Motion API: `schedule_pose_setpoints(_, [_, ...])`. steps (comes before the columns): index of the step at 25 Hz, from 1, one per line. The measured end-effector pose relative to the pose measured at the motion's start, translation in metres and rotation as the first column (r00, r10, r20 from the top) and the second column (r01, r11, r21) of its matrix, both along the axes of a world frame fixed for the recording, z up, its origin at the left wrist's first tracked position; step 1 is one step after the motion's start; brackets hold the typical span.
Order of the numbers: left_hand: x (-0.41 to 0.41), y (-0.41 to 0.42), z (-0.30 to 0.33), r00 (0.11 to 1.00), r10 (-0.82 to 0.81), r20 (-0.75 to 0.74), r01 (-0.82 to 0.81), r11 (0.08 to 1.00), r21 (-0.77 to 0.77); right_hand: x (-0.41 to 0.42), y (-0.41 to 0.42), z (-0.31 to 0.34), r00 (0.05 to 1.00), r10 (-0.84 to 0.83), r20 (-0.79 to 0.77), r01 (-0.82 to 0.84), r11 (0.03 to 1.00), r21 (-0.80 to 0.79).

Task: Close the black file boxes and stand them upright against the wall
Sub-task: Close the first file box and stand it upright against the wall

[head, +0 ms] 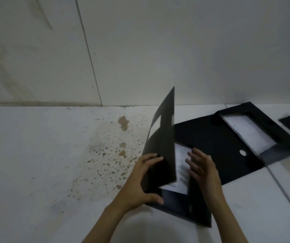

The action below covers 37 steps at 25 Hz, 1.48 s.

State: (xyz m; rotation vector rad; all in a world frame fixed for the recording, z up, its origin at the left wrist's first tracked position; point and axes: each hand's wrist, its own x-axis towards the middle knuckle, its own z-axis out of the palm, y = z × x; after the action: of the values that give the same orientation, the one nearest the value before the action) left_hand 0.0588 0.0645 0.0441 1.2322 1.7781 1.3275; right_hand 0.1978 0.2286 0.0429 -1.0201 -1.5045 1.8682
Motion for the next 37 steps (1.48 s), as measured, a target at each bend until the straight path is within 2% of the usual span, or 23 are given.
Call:
schedule_pose_setpoints(3, [0.017, 0.023, -0.014, 0.980, -0.196, -0.036, 0.187, 0.967, -0.176, 0.027, 0.022, 0.007, 0.991, -0.094, -0.095, 0.074, 0.978, -0.196])
schedule_pose_setpoints(5, [0.025, 0.042, -0.030, 0.977, -0.193, -0.093, 0.160, 0.947, -0.280, 0.043, 0.031, 0.003, 0.990, -0.114, -0.087, 0.089, 0.963, -0.254])
schedule_pose_setpoints(7, [0.029, 0.057, -0.049, 0.955, -0.176, -0.238, 0.072, 0.918, -0.391, 0.056, 0.035, -0.009, 0.995, -0.094, 0.014, 0.095, 0.965, -0.244])
schedule_pose_setpoints(9, [0.033, 0.067, -0.066, 0.895, -0.209, -0.394, 0.006, 0.889, -0.457, 0.066, 0.037, -0.024, 0.984, -0.069, 0.163, 0.092, 0.987, -0.135])
schedule_pose_setpoints(11, [0.037, 0.070, -0.086, 0.821, -0.241, -0.518, -0.050, 0.873, -0.485, 0.072, 0.039, -0.043, 0.965, -0.012, 0.261, 0.004, 1.000, 0.031])
schedule_pose_setpoints(12, [0.040, 0.069, -0.097, 0.745, -0.240, -0.622, -0.098, 0.883, -0.459, 0.076, 0.040, -0.053, 0.952, 0.018, 0.307, -0.055, 0.992, 0.112])
schedule_pose_setpoints(14, [0.045, 0.068, -0.112, 0.644, -0.257, -0.720, -0.178, 0.865, -0.468, 0.081, 0.041, -0.071, 0.896, 0.044, 0.442, -0.185, 0.941, 0.283])
schedule_pose_setpoints(17, [0.048, 0.069, -0.120, 0.651, -0.238, -0.721, -0.205, 0.859, -0.469, 0.081, 0.036, -0.085, 0.773, 0.119, 0.623, -0.424, 0.827, 0.368])
schedule_pose_setpoints(20, [0.049, 0.068, -0.118, 0.673, -0.185, -0.716, -0.182, 0.897, -0.404, 0.079, 0.031, -0.092, 0.715, 0.080, 0.695, -0.504, 0.748, 0.432])
schedule_pose_setpoints(22, [0.048, 0.072, -0.115, 0.789, -0.073, -0.610, -0.211, 0.901, -0.380, 0.079, 0.030, -0.096, 0.664, 0.005, 0.748, -0.552, 0.677, 0.486])
schedule_pose_setpoints(23, [0.048, 0.075, -0.114, 0.815, 0.042, -0.578, -0.299, 0.885, -0.358, 0.079, 0.032, -0.100, 0.636, -0.050, 0.770, -0.578, 0.630, 0.519])
schedule_pose_setpoints(24, [0.046, 0.079, -0.110, 0.811, 0.192, -0.553, -0.428, 0.839, -0.336, 0.079, 0.036, -0.101, 0.595, -0.082, 0.800, -0.624, 0.579, 0.524])
schedule_pose_setpoints(26, [0.036, 0.081, -0.104, 0.760, 0.417, -0.499, -0.623, 0.685, -0.378, 0.079, 0.041, -0.097, 0.499, -0.145, 0.854, -0.704, 0.506, 0.498])
schedule_pose_setpoints(28, [0.027, 0.079, -0.102, 0.737, 0.493, -0.462, -0.674, 0.578, -0.459, 0.075, 0.044, -0.087, 0.454, -0.149, 0.879, -0.758, 0.454, 0.468])
schedule_pose_setpoints(29, [0.023, 0.079, -0.102, 0.744, 0.507, -0.436, -0.668, 0.555, -0.496, 0.072, 0.047, -0.083, 0.474, -0.135, 0.870, -0.757, 0.442, 0.481])
schedule_pose_setpoints(30, [0.019, 0.079, -0.103, 0.756, 0.509, -0.412, -0.654, 0.548, -0.522, 0.069, 0.052, -0.079, 0.517, -0.119, 0.848, -0.733, 0.449, 0.510])
schedule_pose_setpoints(31, [0.016, 0.079, -0.103, 0.767, 0.511, -0.388, -0.638, 0.546, -0.543, 0.066, 0.059, -0.075, 0.576, -0.036, 0.816, -0.697, 0.499, 0.514])
schedule_pose_setpoints(32, [0.013, 0.078, -0.103, 0.772, 0.521, -0.363, -0.629, 0.545, -0.555, 0.064, 0.067, -0.072, 0.653, 0.061, 0.755, -0.634, 0.589, 0.502])
schedule_pose_setpoints(34, [0.007, 0.076, -0.103, 0.782, 0.563, -0.268, -0.600, 0.563, -0.569, 0.063, 0.079, -0.067, 0.769, 0.111, 0.630, -0.479, 0.753, 0.451])
schedule_pose_setpoints(35, [0.005, 0.074, -0.103, 0.785, 0.577, -0.226, -0.585, 0.569, -0.578, 0.063, 0.082, -0.066, 0.811, 0.100, 0.576, -0.392, 0.824, 0.408])
schedule_pose_setpoints(37, [0.001, 0.069, -0.102, 0.778, 0.606, -0.168, -0.572, 0.570, -0.590, 0.058, 0.079, -0.064, 0.855, 0.112, 0.506, -0.255, 0.941, 0.223])
